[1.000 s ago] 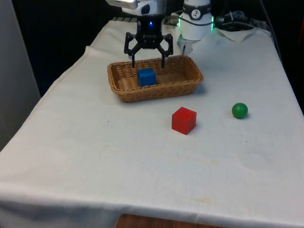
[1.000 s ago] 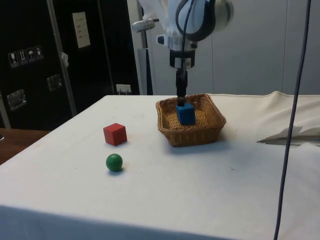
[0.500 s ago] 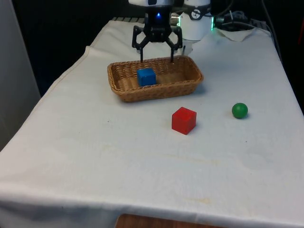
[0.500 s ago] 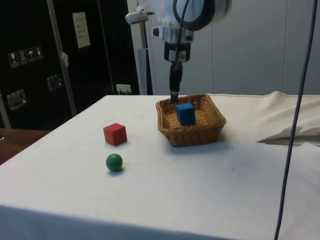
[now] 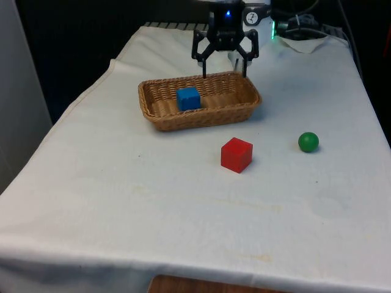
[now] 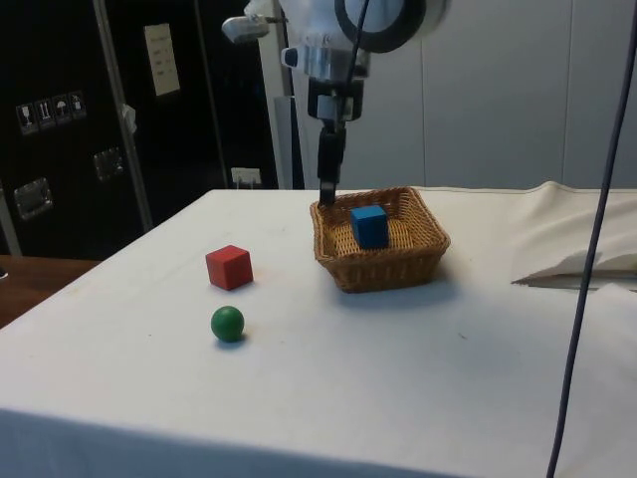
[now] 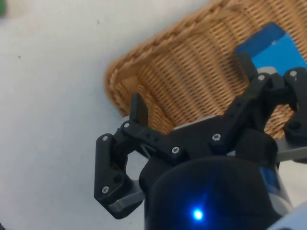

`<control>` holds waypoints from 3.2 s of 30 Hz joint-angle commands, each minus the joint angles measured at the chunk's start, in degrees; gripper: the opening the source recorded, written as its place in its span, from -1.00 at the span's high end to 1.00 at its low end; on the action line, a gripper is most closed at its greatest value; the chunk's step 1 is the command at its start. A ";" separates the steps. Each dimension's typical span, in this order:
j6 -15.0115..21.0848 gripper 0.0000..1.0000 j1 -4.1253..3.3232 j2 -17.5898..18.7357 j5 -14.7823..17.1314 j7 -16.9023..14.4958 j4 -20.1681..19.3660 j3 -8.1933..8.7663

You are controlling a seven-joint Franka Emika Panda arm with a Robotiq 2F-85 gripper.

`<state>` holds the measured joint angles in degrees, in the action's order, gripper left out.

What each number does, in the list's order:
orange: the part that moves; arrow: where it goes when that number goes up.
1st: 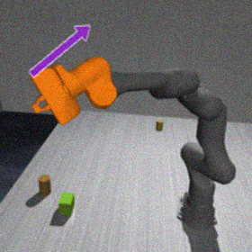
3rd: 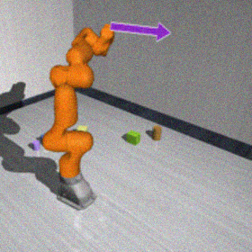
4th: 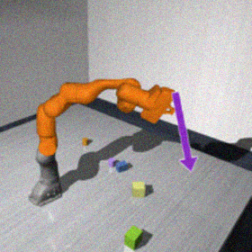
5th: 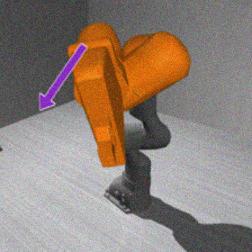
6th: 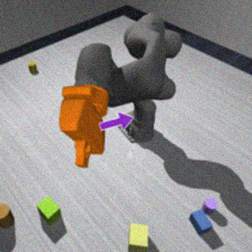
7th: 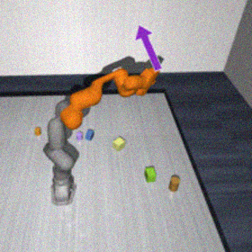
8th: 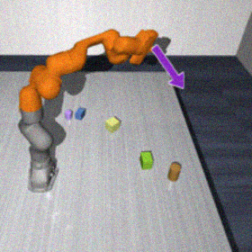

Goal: Place all non-red objects into the basket.

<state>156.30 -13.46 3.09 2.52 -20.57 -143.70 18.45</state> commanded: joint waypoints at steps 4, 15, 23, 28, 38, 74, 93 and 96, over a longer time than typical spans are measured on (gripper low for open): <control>0.23 -1.00 -0.46 0.97 -1.60 2.75 0.69 -0.97; -0.06 -1.00 -0.92 1.55 -1.03 5.79 1.95 -4.76; -0.40 -1.00 -1.20 2.69 -0.34 8.14 3.90 -7.73; -0.92 -1.00 -1.26 3.78 -0.11 9.34 5.39 -9.22; -2.98 -1.00 -1.32 6.36 0.23 12.09 8.94 -12.20; -3.84 -1.00 -1.09 17.59 0.63 17.53 18.22 -17.13; -4.07 -1.00 -1.38 22.98 0.34 18.91 22.63 -17.25; -4.24 -1.00 -1.38 24.92 0.40 19.25 24.52 -17.36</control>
<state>152.06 -14.73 27.44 2.86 -1.72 -119.75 1.09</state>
